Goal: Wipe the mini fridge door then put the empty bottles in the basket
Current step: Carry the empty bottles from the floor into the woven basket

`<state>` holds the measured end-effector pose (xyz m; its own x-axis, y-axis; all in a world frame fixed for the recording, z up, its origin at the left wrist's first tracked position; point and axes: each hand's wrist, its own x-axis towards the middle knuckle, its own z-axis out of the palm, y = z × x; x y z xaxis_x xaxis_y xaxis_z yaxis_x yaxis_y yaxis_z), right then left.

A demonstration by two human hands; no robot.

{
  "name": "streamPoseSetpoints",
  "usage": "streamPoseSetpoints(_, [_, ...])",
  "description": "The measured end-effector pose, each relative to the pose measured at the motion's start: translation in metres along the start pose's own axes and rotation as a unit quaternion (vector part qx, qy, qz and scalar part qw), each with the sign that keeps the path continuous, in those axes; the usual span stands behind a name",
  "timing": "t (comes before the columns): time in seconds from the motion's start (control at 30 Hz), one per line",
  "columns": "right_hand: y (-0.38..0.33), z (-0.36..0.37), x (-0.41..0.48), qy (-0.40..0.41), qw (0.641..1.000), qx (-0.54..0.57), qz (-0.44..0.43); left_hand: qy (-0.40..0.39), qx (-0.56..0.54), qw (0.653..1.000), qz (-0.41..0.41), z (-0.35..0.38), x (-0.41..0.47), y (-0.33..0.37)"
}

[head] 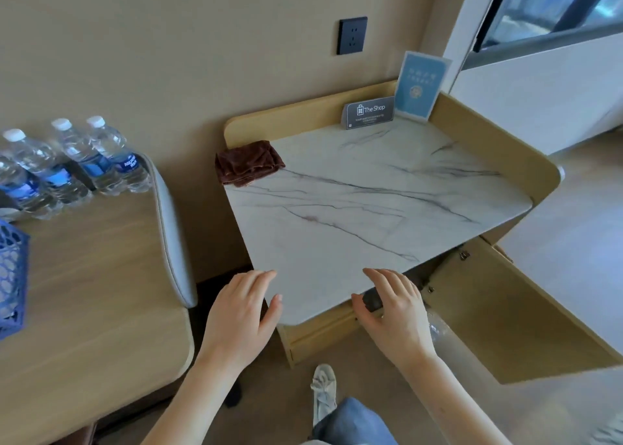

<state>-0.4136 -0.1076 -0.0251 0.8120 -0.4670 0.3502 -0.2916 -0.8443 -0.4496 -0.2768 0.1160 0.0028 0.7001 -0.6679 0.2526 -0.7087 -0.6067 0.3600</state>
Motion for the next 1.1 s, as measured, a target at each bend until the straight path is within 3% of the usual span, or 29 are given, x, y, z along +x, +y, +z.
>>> streamPoseSetpoints(0.27, [-0.037,-0.054,-0.160,0.012,0.997,-0.016,0.080,-0.050,-0.049,0.995,0.065,-0.022,-0.117,0.032])
streamPoseSetpoints(0.67, [-0.004,-0.158,-0.330,0.172,0.958,-0.097,0.208,-0.090,-0.079,0.967,0.225,-0.003,-0.163,0.160])
streamPoseSetpoints(0.93, [0.049,-0.196,-0.422,0.129,0.955,-0.088,0.251,-0.153,-0.084,0.962,0.212,0.054,-0.224,0.232])
streamPoseSetpoints(1.1, [0.095,-0.228,-0.436,0.086,0.965,-0.077,0.235,-0.131,-0.081,0.971,0.183,0.077,-0.232,0.287])
